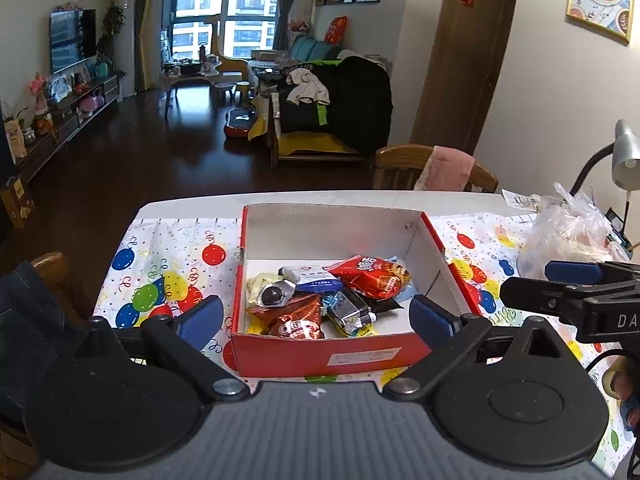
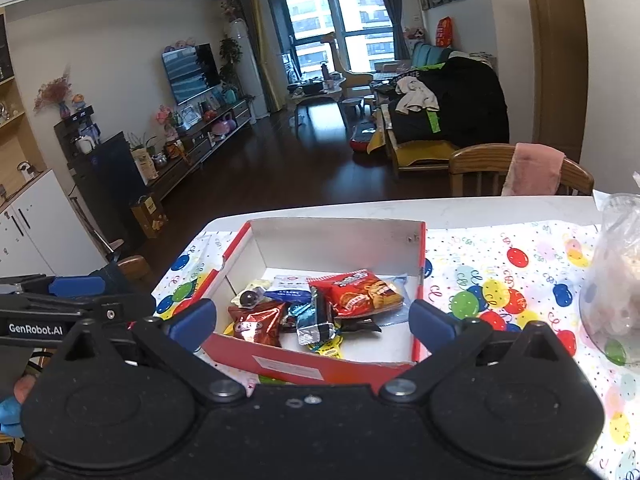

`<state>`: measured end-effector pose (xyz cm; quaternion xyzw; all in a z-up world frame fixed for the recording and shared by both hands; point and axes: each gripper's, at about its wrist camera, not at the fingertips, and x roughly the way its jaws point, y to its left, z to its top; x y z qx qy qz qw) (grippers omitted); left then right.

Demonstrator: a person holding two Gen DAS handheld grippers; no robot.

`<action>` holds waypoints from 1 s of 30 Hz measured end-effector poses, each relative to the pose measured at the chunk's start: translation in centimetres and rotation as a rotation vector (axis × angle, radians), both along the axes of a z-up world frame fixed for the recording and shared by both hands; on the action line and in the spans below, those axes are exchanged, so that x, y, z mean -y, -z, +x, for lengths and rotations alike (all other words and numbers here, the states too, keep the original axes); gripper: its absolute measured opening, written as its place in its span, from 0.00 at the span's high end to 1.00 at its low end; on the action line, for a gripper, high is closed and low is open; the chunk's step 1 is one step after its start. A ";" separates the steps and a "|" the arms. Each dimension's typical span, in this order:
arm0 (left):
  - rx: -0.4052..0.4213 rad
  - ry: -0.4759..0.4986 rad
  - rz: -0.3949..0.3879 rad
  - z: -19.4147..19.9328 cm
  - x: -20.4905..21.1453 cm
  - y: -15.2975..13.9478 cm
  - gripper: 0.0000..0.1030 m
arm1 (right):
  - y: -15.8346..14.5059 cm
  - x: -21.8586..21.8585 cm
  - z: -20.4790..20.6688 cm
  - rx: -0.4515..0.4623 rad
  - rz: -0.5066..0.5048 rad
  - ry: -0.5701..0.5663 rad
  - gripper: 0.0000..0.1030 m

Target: Organize snacks

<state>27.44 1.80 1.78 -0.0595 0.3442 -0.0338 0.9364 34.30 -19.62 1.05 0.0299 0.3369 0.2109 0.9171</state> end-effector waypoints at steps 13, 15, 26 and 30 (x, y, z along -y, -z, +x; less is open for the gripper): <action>0.037 0.052 0.035 -0.1 1.6 -0.8 0.03 | -0.5 1.0 -0.8 0.031 0.002 0.027 0.00; 0.037 0.055 0.032 -0.1 1.8 -0.9 0.03 | -0.5 1.2 -0.9 0.029 0.009 0.029 0.00; 0.044 0.062 0.027 -0.2 2.3 -1.0 0.03 | -0.6 1.8 -1.4 0.021 0.023 0.034 0.00; 0.044 0.065 0.026 -0.2 2.4 -1.1 0.03 | -0.6 1.8 -1.6 0.026 0.022 0.028 0.00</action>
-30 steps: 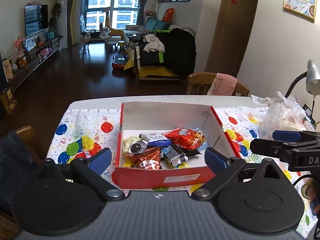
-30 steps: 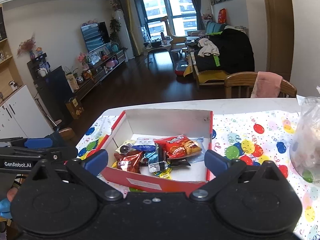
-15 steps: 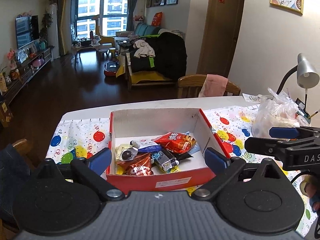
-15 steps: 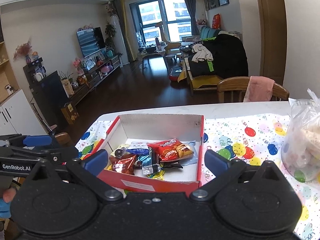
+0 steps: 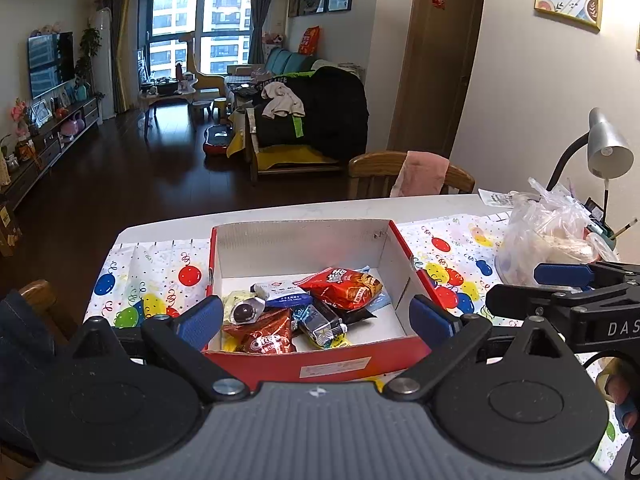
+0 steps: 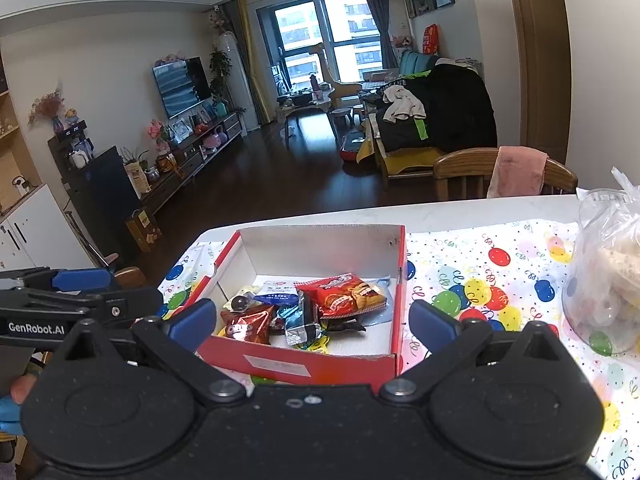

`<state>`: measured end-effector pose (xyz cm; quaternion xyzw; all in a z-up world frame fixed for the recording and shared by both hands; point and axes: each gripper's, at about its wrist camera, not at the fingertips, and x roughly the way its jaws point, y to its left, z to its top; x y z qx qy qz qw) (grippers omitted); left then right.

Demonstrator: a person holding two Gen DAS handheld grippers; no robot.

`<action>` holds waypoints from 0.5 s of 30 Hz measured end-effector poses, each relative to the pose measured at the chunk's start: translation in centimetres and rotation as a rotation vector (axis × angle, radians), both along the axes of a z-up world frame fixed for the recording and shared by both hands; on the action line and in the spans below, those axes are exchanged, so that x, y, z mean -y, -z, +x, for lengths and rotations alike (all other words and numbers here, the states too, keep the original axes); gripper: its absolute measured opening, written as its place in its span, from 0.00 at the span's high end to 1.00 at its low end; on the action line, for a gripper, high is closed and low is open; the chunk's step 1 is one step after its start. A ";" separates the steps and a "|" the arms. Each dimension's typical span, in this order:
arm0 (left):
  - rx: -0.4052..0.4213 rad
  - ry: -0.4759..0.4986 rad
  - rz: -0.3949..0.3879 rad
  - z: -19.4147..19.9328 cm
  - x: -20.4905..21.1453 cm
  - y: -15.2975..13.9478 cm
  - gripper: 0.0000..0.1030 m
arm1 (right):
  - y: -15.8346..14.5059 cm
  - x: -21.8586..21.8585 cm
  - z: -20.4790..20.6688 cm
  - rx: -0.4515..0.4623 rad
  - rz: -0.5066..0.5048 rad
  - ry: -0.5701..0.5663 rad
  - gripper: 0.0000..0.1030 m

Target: Organize snacks

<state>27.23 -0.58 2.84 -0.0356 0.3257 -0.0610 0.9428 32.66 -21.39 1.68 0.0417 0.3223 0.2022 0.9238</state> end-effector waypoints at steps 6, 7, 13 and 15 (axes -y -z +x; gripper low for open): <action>0.000 0.000 0.000 0.0 0.1 0.0 0.03 | 0.0 0.0 0.0 0.001 -0.002 0.000 0.00; 0.000 0.001 -0.001 0.0 0.1 0.0 0.03 | -0.1 0.0 0.0 0.001 -0.003 -0.001 0.00; -0.001 0.001 -0.004 0.0 0.1 0.0 0.03 | 0.0 0.0 0.0 0.000 -0.002 0.001 0.00; -0.001 0.000 -0.002 0.0 0.1 0.0 0.03 | 0.0 0.0 0.0 -0.002 -0.001 0.000 0.00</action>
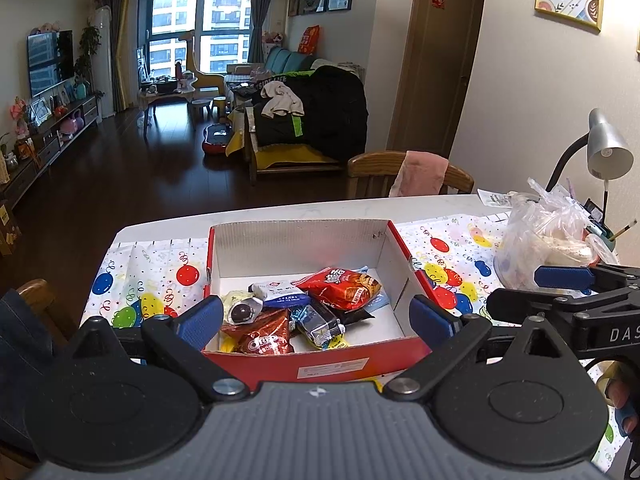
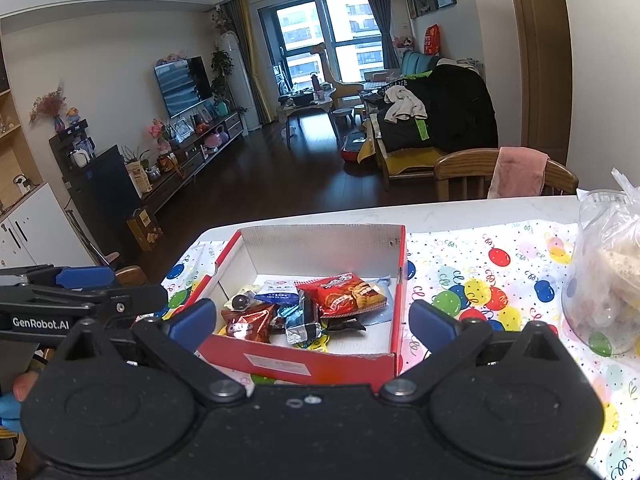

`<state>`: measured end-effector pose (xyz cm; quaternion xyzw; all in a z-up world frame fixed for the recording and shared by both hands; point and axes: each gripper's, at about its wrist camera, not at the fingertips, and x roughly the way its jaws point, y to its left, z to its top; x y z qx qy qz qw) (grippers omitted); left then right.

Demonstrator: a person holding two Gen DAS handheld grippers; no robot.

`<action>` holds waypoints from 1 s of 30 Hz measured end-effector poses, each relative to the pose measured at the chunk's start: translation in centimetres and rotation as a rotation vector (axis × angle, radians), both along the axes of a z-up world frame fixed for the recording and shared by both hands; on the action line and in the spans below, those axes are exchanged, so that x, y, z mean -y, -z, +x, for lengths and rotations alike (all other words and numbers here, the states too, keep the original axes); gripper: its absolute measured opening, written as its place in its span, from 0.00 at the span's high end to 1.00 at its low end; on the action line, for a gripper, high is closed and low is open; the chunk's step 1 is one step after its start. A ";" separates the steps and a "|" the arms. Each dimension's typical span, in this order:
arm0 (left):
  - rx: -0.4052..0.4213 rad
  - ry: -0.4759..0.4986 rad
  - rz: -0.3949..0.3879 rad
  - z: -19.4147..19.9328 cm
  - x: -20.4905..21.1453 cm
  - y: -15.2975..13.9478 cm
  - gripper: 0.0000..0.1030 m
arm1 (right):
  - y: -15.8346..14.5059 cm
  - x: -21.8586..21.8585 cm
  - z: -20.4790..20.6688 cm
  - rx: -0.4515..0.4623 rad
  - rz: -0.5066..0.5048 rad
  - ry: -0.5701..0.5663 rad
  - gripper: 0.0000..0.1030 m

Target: Organize snacks

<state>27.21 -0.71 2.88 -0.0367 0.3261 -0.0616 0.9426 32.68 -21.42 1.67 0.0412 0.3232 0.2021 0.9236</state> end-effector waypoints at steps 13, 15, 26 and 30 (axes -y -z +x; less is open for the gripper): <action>-0.003 -0.001 0.004 0.1 0.3 0.1 0.03 | 0.3 -0.3 -0.4 -0.007 0.001 -0.004 0.00; -0.003 -0.002 0.005 0.1 0.3 0.1 0.03 | 0.3 -0.2 -0.3 -0.006 0.000 -0.005 0.00; -0.007 0.003 0.008 0.0 0.5 0.0 0.03 | 0.5 0.1 -0.3 -0.015 0.001 0.003 0.00; -0.007 0.006 0.007 -0.1 0.5 0.1 0.03 | 0.6 0.1 -0.4 -0.018 0.002 0.004 0.00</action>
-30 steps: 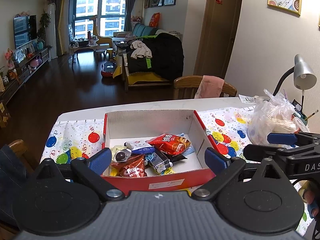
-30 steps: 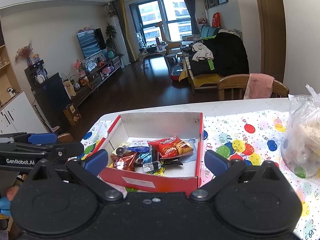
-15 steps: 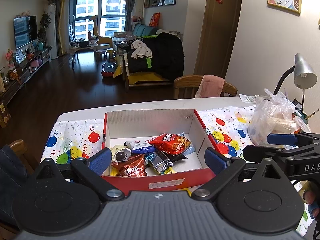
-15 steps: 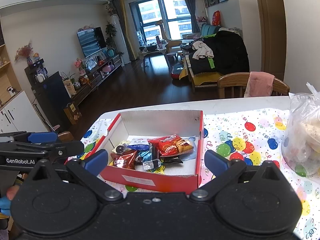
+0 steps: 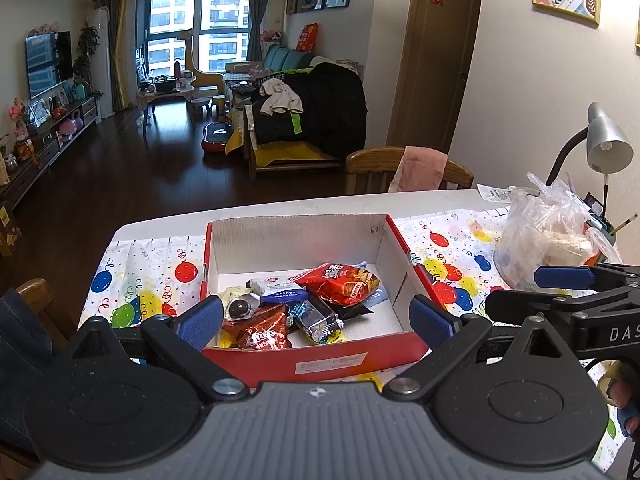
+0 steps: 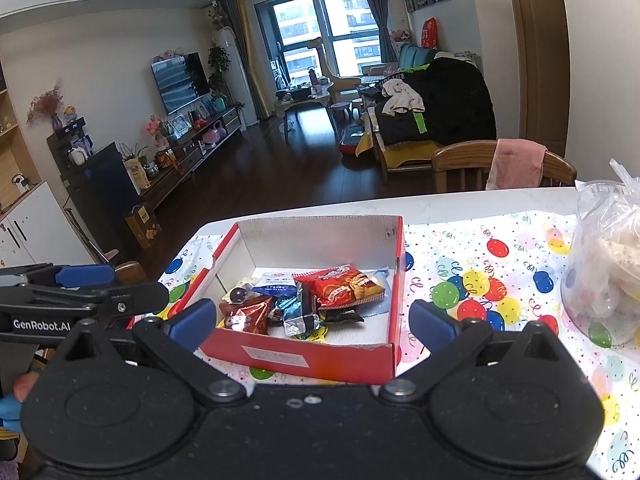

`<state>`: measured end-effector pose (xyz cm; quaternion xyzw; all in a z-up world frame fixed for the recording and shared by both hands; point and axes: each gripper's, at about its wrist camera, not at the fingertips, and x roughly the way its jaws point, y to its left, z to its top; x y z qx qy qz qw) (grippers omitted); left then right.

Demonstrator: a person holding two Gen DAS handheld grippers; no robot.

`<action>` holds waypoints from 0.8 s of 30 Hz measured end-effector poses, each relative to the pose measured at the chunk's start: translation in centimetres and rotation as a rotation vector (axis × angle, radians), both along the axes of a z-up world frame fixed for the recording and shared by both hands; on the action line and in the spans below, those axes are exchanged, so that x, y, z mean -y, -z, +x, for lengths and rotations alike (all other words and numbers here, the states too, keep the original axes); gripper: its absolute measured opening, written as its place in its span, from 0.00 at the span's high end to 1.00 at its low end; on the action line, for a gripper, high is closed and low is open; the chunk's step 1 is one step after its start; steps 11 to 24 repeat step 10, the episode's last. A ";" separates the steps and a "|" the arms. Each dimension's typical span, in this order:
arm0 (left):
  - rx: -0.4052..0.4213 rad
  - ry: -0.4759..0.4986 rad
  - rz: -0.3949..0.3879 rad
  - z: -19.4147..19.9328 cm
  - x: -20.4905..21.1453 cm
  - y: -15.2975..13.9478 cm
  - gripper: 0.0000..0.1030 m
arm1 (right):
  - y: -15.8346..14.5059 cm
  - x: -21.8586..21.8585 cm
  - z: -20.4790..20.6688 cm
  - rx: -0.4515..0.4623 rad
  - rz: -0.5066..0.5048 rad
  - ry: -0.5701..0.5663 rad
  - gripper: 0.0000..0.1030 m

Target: Organize snacks

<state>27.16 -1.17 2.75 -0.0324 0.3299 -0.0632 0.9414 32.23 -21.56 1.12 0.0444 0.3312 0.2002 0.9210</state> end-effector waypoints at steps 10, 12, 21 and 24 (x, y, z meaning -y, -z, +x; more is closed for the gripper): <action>-0.018 0.009 -0.010 -0.5 0.1 0.3 0.03 | 0.4 0.3 -0.6 -0.005 0.006 0.016 0.00; -0.018 0.009 -0.010 -0.5 0.1 0.3 0.03 | 0.4 0.3 -0.6 -0.005 0.006 0.016 0.00; -0.018 0.009 -0.010 -0.5 0.1 0.3 0.03 | 0.4 0.3 -0.6 -0.005 0.006 0.016 0.00; -0.018 0.009 -0.010 -0.5 0.1 0.3 0.03 | 0.4 0.3 -0.6 -0.005 0.006 0.016 0.00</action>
